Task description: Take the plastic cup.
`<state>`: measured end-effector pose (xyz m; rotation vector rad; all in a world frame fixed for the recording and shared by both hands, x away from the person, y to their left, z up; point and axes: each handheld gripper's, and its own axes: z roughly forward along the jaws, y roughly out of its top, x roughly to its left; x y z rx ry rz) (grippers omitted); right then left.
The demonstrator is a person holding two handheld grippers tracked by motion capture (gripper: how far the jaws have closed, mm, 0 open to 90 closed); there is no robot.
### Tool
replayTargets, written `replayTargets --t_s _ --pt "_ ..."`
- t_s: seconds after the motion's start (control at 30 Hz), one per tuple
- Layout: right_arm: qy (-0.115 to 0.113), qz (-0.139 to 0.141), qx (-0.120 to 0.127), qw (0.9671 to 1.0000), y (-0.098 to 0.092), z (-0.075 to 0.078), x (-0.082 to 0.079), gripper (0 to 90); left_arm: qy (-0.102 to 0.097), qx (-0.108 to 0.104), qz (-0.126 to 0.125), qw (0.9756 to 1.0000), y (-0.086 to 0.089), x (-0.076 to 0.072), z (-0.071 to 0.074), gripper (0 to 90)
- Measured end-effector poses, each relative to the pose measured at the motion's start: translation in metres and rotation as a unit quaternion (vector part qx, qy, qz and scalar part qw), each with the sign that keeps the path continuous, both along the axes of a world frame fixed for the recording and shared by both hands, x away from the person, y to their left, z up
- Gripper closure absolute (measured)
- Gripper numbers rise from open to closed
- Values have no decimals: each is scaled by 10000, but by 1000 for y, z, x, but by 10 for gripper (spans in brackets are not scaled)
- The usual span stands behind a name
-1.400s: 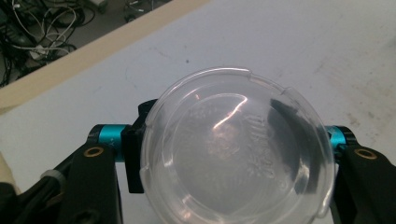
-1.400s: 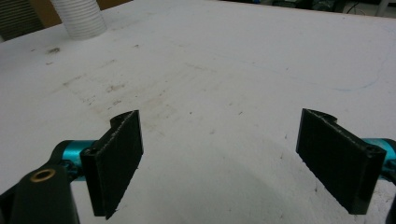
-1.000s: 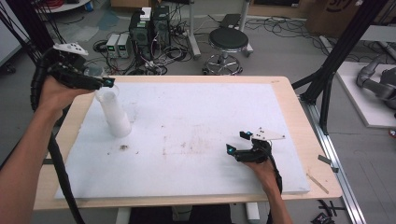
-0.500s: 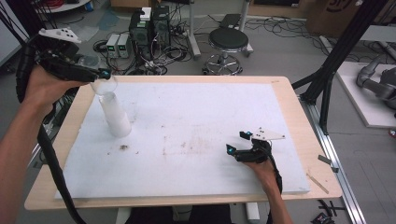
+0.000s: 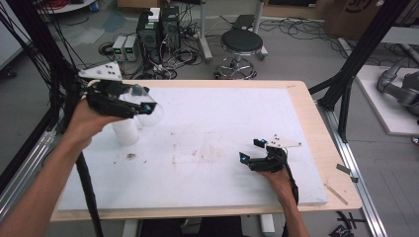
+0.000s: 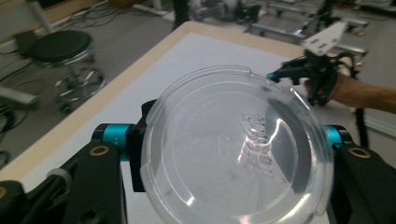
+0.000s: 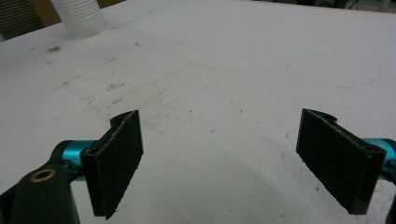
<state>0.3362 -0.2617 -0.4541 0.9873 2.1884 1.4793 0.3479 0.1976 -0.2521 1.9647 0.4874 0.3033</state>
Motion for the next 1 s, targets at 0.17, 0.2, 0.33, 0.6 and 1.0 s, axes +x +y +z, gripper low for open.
replayTargets --t_s 0.17,0.2,0.33,0.6,1.0 --pt "-32 8 -23 10000 0 0 0 146 0 -359 -405 9985 -22 -7 -25 399" --pt "-32 5 -25 10000 0 0 0 146 -14 -393 -461 9982 -25 -8 -30 399" --pt "-5 -11 -20 10000 1 0 -1 145 -28 -543 -634 9965 -35 -12 -47 400" --pt "-55 -9 -66 10000 1 0 -1 146 5 -819 -892 9926 -46 -19 -82 399" --pt "-39 2 -35 10000 1 0 -1 145 95 -1093 -1338 9849 -51 -21 -109 400"
